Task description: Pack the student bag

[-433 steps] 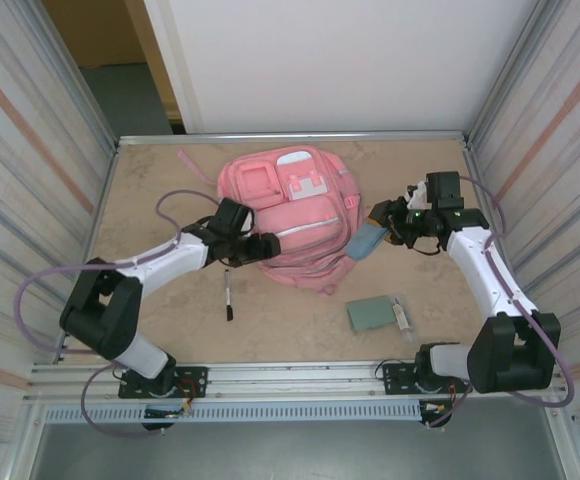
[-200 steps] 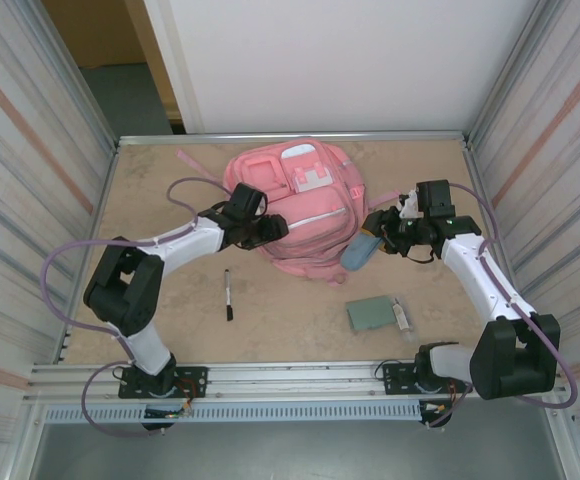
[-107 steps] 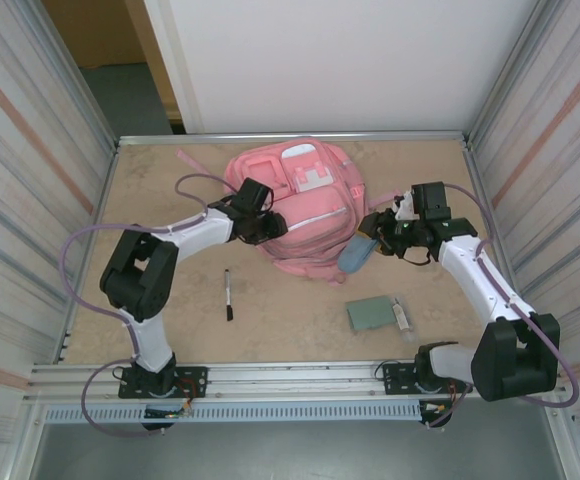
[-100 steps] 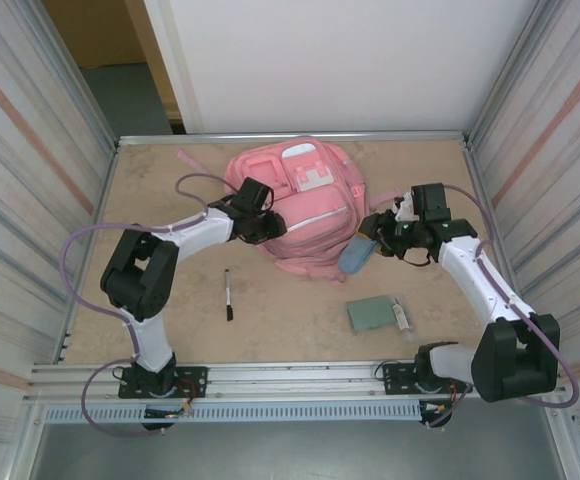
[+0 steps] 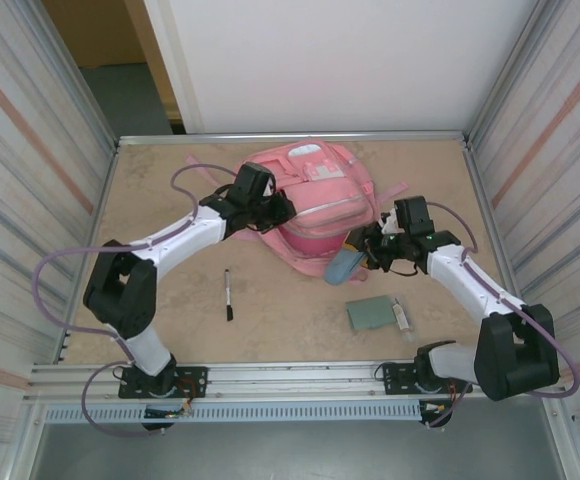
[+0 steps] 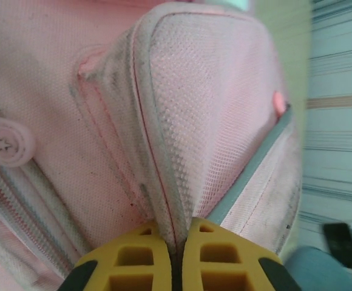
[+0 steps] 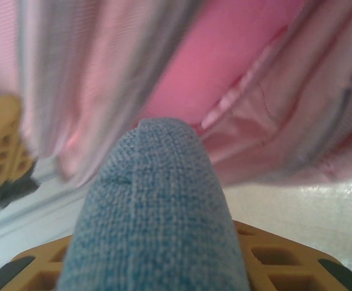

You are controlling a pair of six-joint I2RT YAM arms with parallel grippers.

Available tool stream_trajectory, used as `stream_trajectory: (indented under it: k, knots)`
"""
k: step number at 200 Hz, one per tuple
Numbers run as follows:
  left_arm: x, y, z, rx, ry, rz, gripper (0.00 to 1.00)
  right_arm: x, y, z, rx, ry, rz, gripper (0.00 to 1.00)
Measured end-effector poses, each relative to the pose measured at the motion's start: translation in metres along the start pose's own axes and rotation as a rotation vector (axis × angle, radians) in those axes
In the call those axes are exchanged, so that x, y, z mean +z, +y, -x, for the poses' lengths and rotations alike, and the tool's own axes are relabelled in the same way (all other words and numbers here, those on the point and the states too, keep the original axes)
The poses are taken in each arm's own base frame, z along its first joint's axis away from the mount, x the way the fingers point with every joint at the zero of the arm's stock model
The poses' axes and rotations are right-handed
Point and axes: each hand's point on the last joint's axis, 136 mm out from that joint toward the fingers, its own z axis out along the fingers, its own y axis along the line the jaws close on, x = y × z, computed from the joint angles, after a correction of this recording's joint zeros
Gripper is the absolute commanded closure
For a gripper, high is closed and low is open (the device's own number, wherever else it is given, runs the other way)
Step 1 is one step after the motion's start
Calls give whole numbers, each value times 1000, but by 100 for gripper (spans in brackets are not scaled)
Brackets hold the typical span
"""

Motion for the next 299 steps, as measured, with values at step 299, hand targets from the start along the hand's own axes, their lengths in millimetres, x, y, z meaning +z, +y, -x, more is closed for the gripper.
stream_trajectory:
  k: [299]
  knots:
    - [-4, -5, -6, -182, -31, -178, 100, 101, 14, 89, 122, -172, 37, 30]
